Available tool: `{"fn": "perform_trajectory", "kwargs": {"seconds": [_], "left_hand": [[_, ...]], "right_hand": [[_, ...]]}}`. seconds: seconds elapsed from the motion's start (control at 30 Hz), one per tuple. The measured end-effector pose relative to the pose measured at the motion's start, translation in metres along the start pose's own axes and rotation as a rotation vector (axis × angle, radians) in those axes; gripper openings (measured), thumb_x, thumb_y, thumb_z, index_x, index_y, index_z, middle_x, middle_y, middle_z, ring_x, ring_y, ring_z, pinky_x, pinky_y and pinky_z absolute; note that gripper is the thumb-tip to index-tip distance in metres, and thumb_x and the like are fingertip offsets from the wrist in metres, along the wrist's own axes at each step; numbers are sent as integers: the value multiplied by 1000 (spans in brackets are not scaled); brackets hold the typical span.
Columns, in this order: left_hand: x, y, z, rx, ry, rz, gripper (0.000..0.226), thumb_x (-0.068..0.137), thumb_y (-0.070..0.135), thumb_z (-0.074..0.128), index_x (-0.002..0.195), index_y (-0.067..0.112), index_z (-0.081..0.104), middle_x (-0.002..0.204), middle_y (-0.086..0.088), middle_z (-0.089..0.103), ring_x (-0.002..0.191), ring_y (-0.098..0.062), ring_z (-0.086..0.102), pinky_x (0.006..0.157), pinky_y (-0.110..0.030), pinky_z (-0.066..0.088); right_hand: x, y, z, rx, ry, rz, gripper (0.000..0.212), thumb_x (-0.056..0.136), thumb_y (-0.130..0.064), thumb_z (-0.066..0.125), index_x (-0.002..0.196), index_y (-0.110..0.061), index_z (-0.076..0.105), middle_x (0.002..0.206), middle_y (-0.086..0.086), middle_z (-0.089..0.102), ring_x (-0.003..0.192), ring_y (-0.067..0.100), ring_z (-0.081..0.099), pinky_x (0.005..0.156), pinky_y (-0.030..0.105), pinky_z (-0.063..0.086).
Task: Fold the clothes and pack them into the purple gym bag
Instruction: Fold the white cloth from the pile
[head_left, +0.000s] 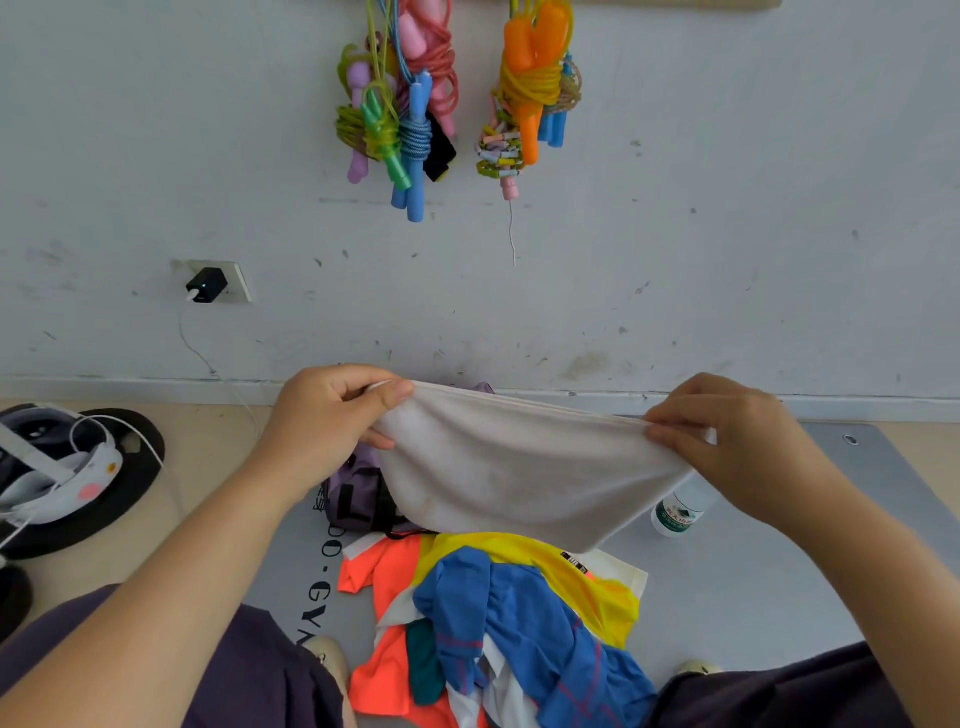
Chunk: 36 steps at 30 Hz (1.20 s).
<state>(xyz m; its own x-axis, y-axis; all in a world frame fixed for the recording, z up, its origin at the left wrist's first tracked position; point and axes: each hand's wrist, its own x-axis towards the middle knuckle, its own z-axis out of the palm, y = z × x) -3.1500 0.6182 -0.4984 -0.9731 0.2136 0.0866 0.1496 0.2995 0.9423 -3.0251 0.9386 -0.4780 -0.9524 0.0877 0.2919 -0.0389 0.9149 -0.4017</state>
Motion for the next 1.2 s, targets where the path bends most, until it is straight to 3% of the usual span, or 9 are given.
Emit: {"fn": "perform_trajectory", "kwargs": {"seconds": [0.2,0.37,0.47,0.7,0.83,0.9,1.0,1.1,1.2], "left_hand": [[1,-2,2,-23,1,-14,7,88,17,70,87,17,77,88,-2,76,65,-21,72,75,-44,61],[0,-6,4,-61,-62,-12,12,91,5,65,88,12,75,89,-11,75,70,-16,73,68,-23,59],[0,-8,3,-42,-53,-11,10,92,11,64,90,10,74,90,-11,74,73,-22,73,74,-31,60],[-1,-11,5,-57,-99,-3,15,97,16,59,86,18,70,77,11,66,69,-17,72,77,-42,61],[-4,-8,6,-13,-118,25,21,97,18,59,82,27,71,81,9,70,66,-23,73,65,-28,61],[-3,-7,6,-15,-57,21,19,95,17,61,81,24,71,82,1,70,62,-22,72,58,-22,57],[-2,-5,3,-33,45,-14,10,90,19,68,84,11,71,79,-7,73,58,-22,70,61,-31,59],[-2,-3,-1,-16,119,5,16,87,24,72,79,10,70,67,-5,69,49,-15,58,58,-32,48],[-3,-2,-1,-14,187,21,14,87,28,72,78,17,71,75,-5,71,65,-10,59,64,-30,44]], "right_hand": [[-2,-5,-4,128,85,60,8,83,-9,74,82,-17,76,93,-4,58,74,2,56,64,15,39],[-3,-7,-6,145,144,92,11,82,-5,74,79,-16,75,103,-1,54,74,-10,51,66,7,36],[-3,-9,-6,137,161,89,12,81,-5,75,79,-17,76,105,0,56,75,-13,50,65,5,35],[-2,-8,0,178,94,122,17,78,-9,79,73,-24,74,101,-4,58,74,-5,55,62,14,39],[-3,-10,7,40,19,74,7,78,-14,80,73,-18,77,110,-3,53,100,11,44,79,20,34],[-4,-10,7,25,-17,53,7,80,-17,78,74,-19,75,114,-6,49,109,9,37,83,18,30],[-3,-8,5,199,-46,157,13,89,-20,67,76,-19,65,93,-5,57,85,11,52,68,7,36],[-3,-2,0,391,-72,297,31,89,-39,63,67,-19,54,57,-12,44,55,9,40,55,23,34],[-2,-3,-4,613,-7,345,38,77,-50,70,67,-15,56,58,-8,43,55,9,38,57,29,30]]}}
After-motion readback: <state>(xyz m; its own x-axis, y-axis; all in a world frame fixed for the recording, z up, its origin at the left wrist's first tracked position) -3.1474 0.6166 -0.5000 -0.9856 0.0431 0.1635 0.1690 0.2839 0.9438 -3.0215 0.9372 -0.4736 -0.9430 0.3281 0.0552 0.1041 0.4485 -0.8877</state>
